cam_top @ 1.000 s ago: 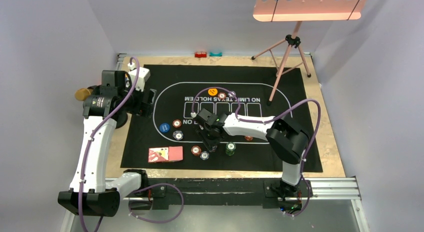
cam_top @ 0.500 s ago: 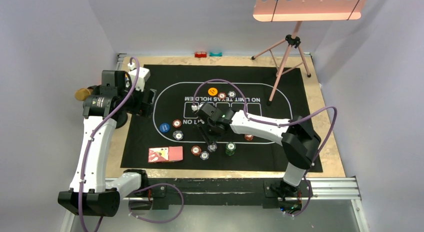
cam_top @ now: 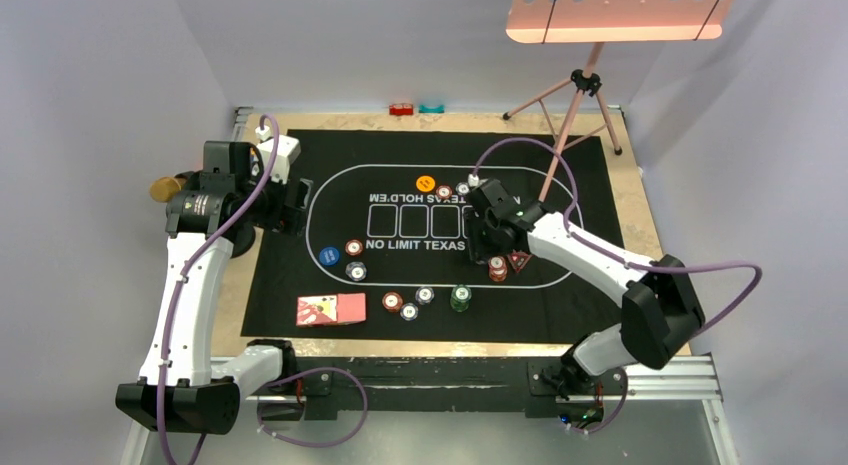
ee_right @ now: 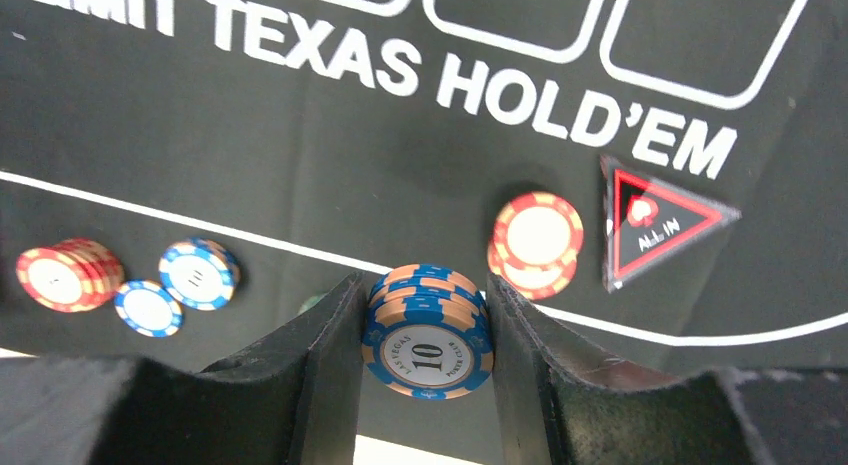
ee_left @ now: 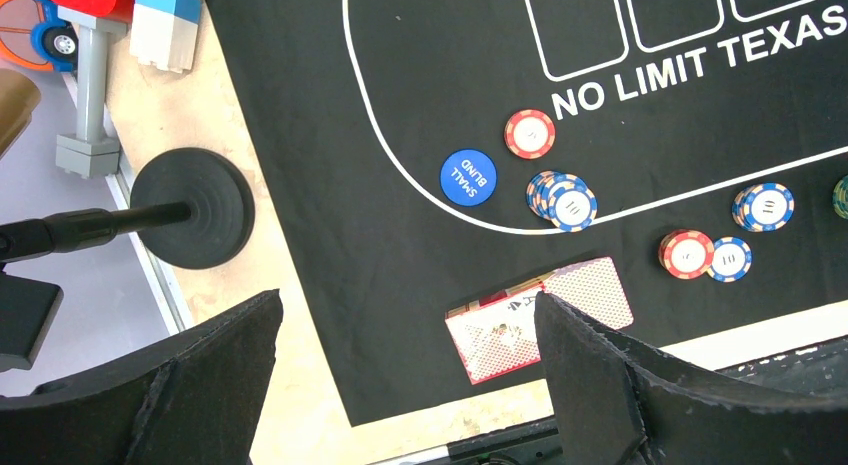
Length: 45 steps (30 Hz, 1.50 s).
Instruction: Distribute texas hold em gaming equipment
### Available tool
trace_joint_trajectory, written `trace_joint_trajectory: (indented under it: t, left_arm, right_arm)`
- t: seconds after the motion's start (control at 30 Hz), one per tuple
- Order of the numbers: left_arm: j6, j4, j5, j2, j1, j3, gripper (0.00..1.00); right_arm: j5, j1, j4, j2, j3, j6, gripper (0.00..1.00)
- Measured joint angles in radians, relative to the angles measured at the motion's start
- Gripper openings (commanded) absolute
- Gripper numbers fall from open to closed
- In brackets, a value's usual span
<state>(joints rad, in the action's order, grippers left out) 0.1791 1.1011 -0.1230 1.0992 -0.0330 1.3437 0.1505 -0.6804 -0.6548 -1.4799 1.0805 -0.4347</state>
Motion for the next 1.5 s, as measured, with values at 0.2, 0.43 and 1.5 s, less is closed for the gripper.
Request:
trace_joint_trajectory:
  t: [0.2, 0.43, 1.5]
  left_arm:
    - [0.000, 0.000, 0.000, 0.000, 0.000, 0.000, 1.00]
    - [0.000, 0.000, 0.000, 0.000, 0.000, 0.000, 1.00]
    - [0.000, 0.001, 0.000, 0.000, 0.000, 0.000, 1.00]
  right_arm:
    - [-0.004, 0.019, -0.024, 0.069, -0.137, -0.072, 0.18]
    - [-0.003, 0.020, -0.044, 0.120, -0.243, -0.173, 0.21]
    - [0.047, 0.020, 0.045, 0.121, -0.327, -0.310, 0.68]
